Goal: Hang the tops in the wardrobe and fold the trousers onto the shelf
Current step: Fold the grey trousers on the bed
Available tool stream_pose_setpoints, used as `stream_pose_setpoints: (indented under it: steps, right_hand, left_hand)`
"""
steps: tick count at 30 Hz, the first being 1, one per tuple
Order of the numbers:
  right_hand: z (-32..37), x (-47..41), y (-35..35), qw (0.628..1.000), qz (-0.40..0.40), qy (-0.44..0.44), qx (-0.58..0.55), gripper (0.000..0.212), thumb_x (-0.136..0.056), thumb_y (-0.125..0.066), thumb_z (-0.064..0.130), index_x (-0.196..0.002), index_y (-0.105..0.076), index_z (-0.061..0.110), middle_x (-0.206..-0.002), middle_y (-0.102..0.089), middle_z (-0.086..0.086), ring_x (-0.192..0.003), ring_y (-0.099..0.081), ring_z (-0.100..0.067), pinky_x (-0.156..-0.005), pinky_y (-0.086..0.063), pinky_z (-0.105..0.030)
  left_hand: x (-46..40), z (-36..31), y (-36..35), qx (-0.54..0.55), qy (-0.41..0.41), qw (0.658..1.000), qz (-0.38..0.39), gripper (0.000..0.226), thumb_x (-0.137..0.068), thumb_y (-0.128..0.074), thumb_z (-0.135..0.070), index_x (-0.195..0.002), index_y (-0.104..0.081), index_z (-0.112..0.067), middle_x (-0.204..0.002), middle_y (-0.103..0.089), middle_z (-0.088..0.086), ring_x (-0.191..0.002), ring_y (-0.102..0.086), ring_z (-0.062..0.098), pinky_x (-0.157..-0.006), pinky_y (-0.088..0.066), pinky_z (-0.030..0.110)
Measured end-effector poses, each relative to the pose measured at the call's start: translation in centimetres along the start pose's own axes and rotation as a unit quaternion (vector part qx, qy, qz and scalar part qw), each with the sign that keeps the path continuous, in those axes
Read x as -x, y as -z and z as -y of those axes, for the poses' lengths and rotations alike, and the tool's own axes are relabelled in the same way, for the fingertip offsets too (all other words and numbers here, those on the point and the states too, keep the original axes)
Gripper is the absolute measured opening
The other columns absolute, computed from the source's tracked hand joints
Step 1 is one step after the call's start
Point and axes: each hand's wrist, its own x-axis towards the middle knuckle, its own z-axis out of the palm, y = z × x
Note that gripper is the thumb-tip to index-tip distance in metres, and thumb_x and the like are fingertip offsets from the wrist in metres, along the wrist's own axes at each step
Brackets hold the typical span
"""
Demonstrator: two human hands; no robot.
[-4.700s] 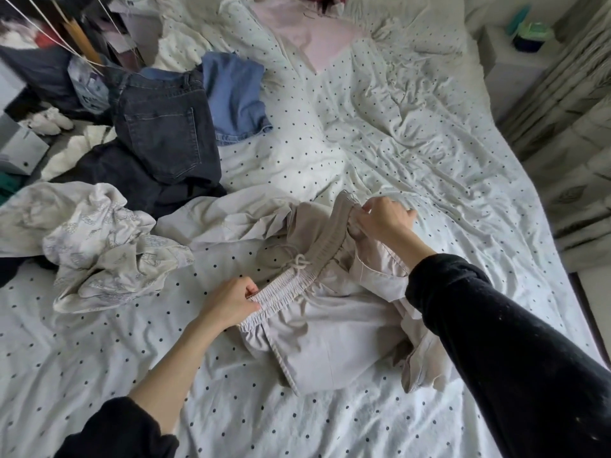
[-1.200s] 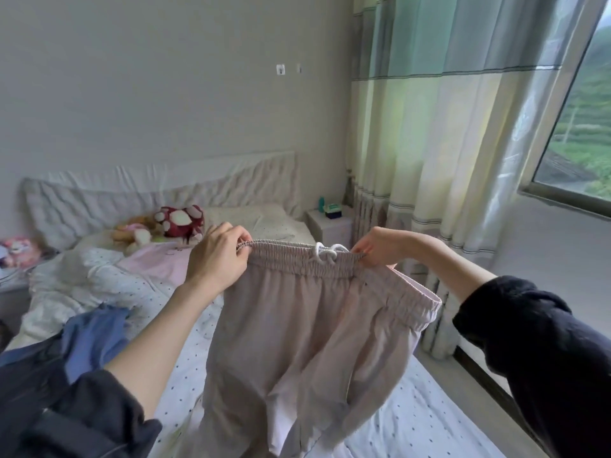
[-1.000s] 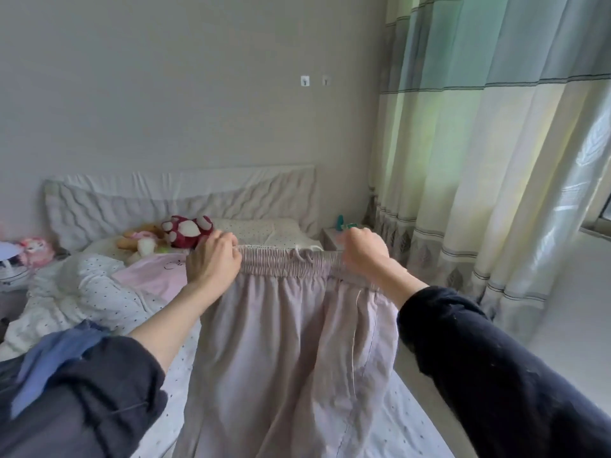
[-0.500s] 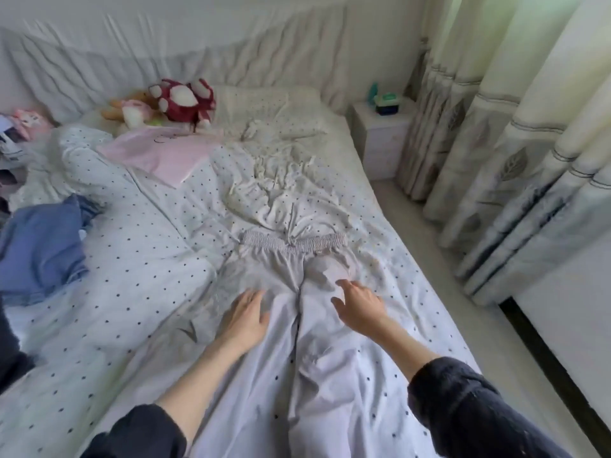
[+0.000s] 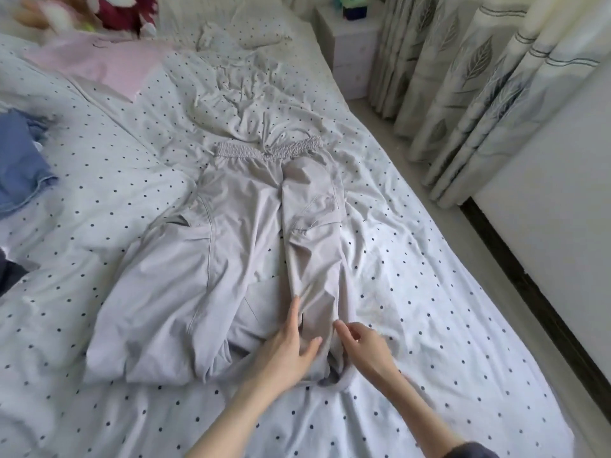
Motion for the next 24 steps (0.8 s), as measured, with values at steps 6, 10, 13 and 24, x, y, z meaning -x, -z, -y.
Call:
stream_pose_setpoints:
  steps: [6,10,13,24]
  right_hand:
    - [0.1,2.4,-1.9,0.999,-0.032,0.02,-0.021,0.028,-0.09,-0.056,0.044,-0.068,-0.052,0.027,-0.058,-0.056,0.008,-0.063,-0.053,-0.01,-0.06,-0.038,-0.026]
    - [0.7,1.2,-2.7,0.998,-0.058,0.006,0.009,0.028,-0.087,-0.05,0.013,-0.06,-0.042,0.012,-0.055,-0.046,-0.005,-0.061,-0.046,-0.026,-0.055,-0.03,-0.032]
    - [0.2,1.7,-1.0,0.986,-0.044,-0.029,-0.16,0.018,-0.091,-0.043,0.012,-0.074,-0.047,0.008,-0.072,-0.055,-0.01,-0.072,-0.06,-0.032,-0.063,-0.048,-0.036]
    - [-8.1,6.2,11.7,0.971,-0.11,-0.038,-0.209,0.011,-0.094,-0.049,0.022,-0.095,-0.055,0.014,-0.097,-0.064,-0.009,-0.077,-0.057,-0.018,-0.065,-0.046,-0.03]
  left_hand:
    - [2.0,2.5,-1.4,-0.187,-0.045,0.981,0.003,0.101,-0.066,-0.005,-0.075,-0.151,-0.006,-0.021,-0.153,-0.027,-0.005,-0.141,-0.022,0.012,-0.116,-0.005,0.033]
    - [3.9,2.8,-1.6,-0.228,-0.065,0.971,0.027,0.097,-0.065,-0.007,-0.078,-0.142,-0.033,-0.025,-0.147,-0.033,-0.007,-0.14,-0.02,0.008,-0.115,0.0,0.042]
    - [4.8,3.4,-1.3,-0.278,-0.04,0.959,0.026,0.069,-0.084,-0.05,-0.058,-0.141,-0.033,-0.022,-0.142,-0.038,-0.004,-0.139,-0.027,0.013,-0.115,0.0,0.047]
    - [12.2,-11.9,-12.9,-0.179,-0.078,0.981,0.003,0.037,-0.098,-0.035,-0.021,-0.134,-0.031,-0.013,-0.113,-0.062,0.013,-0.1,-0.06,0.037,-0.068,-0.036,0.035]
